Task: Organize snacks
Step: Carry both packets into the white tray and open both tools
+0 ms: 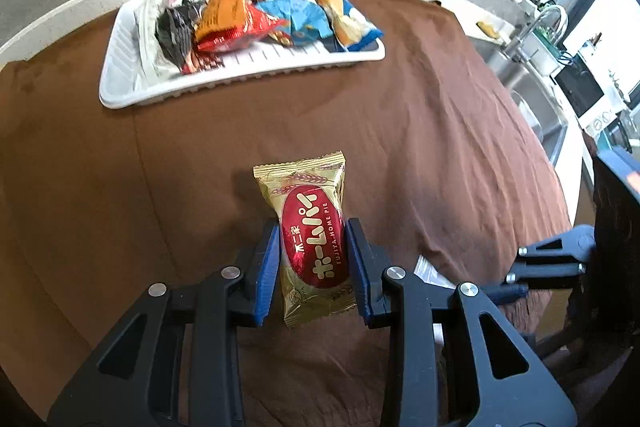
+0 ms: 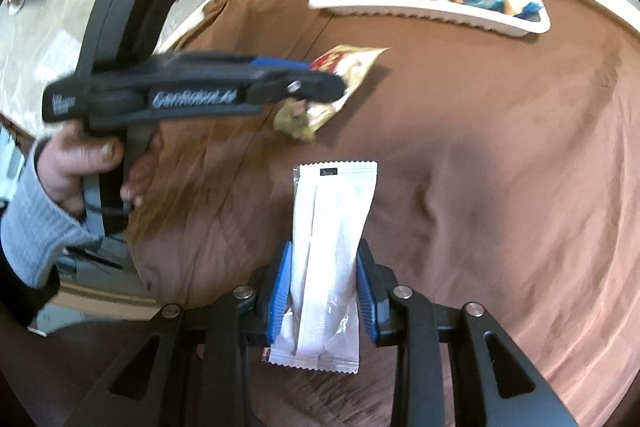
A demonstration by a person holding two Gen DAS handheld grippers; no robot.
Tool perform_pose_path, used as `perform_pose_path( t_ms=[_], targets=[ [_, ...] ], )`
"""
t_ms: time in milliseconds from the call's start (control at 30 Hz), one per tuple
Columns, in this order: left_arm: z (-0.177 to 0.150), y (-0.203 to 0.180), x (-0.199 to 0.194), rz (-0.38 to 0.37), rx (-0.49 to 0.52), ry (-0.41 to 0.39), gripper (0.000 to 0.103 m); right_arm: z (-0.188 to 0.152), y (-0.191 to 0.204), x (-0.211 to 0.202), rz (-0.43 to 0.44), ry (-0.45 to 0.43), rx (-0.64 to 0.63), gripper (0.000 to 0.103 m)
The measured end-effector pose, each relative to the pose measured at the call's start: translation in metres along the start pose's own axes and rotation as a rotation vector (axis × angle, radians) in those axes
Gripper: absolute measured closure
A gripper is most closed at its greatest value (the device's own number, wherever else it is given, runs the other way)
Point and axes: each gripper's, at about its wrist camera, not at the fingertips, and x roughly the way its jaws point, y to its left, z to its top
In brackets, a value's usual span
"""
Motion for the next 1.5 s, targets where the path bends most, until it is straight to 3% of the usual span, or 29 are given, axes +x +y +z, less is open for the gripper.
perform_pose_path(
  t_ms=[367,900,1267,1500],
  targets=[
    [0.044,0.023,-0.016,-0.015,-0.052,-0.061,0.073,0.084,-0.056,-0.027,0.006,-0.11,0.084,0.069],
    [0.156,0.084,-0.009,0.003,-0.087,-0.154,0.073,0.228,-0.121,-0.014,-0.019,-0.235,0.139,0.07],
    [0.197,0.113,0.014,0.029,-0.075,-0.153,0.073,0.267,-0.147,0.011,-0.017,-0.25,0.186,0.069],
    [0.203,0.111,0.032,0.073,-0.058,-0.14,0.073,0.276,-0.144,0.033,-0.085,-0.217,0.155,0.067]
  ],
)
